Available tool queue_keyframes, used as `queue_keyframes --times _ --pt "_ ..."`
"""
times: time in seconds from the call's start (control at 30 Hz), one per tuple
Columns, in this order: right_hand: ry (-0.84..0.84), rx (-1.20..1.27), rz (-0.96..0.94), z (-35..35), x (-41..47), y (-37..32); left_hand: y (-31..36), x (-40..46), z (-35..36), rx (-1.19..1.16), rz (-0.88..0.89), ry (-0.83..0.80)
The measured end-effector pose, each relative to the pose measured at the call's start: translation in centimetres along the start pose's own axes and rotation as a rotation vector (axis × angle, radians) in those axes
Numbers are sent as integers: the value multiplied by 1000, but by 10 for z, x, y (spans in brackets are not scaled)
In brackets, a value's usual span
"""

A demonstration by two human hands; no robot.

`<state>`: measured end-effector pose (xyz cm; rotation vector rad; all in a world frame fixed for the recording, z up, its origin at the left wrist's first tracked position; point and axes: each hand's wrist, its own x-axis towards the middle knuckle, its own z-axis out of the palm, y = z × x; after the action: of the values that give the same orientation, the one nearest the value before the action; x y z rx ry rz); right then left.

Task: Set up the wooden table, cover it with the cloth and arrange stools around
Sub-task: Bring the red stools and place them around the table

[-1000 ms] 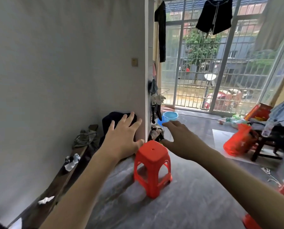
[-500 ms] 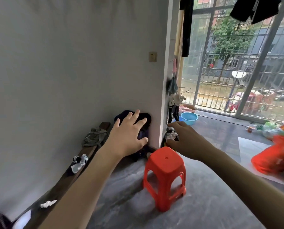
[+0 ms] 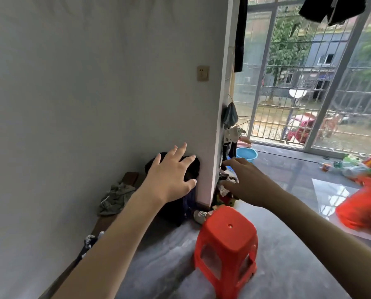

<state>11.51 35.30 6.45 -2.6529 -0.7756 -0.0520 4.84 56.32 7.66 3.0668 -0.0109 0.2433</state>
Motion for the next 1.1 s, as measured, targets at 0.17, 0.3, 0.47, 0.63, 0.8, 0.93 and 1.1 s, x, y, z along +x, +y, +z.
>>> queue_keyframes --times 0.17,0.3,0.47,0.63,0.8,0.93,1.1 --pt "-6 47 128 16 41 11 -15 58 24 2 136 -96" --pt "-1 49 211 23 62 33 -15 106 42 -3 231 -125" --pt "-15 61 335 26 94 80 -5 171 67 -8 329 -167" --pt "10 88 413 24 138 132 6 246 84 -11 405 -194" --pt "3 103 437 21 188 179 15 326 98 -3 417 -201" --pt "-1 110 461 24 218 206 21 367 118 -7 427 -224" --pt "23 127 510 31 232 226 36 415 149 30 528 -240"
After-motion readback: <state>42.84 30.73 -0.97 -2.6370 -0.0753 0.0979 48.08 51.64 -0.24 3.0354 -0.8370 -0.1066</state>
